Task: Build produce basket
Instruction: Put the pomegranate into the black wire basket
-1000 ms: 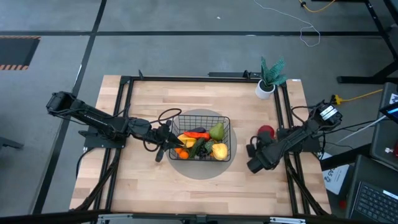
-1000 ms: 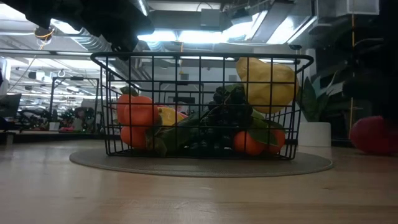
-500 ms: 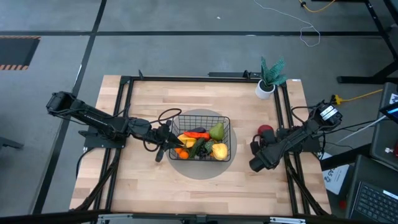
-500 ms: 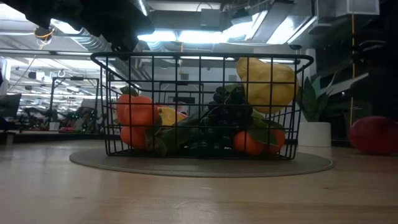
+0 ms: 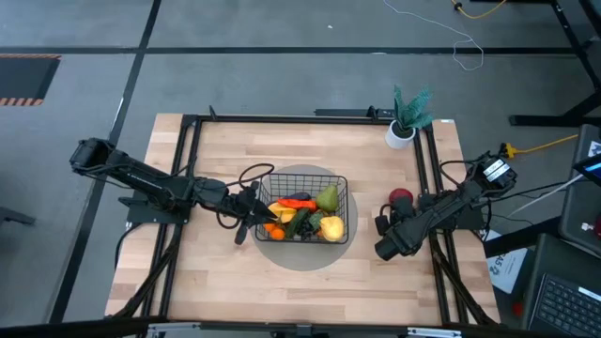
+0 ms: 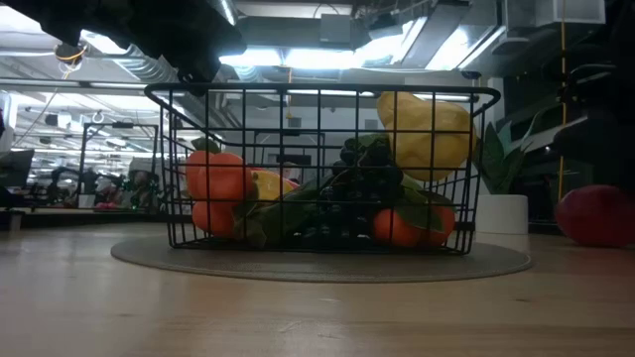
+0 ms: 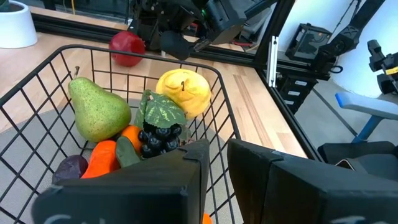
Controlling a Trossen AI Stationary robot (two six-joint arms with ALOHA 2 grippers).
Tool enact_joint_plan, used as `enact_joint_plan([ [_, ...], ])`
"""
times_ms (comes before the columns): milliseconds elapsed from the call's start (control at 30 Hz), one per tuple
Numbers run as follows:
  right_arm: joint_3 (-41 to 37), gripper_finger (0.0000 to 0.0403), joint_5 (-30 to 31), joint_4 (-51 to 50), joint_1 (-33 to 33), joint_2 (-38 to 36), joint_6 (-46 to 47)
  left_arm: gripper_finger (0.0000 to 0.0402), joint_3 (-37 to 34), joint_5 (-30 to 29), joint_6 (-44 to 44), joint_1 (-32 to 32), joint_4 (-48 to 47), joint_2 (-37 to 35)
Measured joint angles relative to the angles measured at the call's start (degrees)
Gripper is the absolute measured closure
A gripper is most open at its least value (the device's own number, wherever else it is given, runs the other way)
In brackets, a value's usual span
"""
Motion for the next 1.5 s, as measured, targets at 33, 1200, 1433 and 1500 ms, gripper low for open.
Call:
enact_joint_plan([
  [33,0.0,0.0279,0.0,0.0,0.0,0.0,0.0,0.0356,0.0,0.0,0.0,0.0,0.0,0.0],
  [1200,-0.9,0.0279,5.8,4.9,-1.5,8.2,1.4,0.0355,0.0,0.0,0.0,0.0,0.0,0.0],
  [1433,-0.9,0.0279,10.2,5.2,-4.1,8.2,-0.1,0.0352,0.0,0.0,0.0,0.0,0.0,0.0],
  [1500,-0.9,0.0279,10.3,5.9,-4.5,8.2,-0.4,0.0352,0.0,0.0,0.0,0.0,0.0,0.0],
])
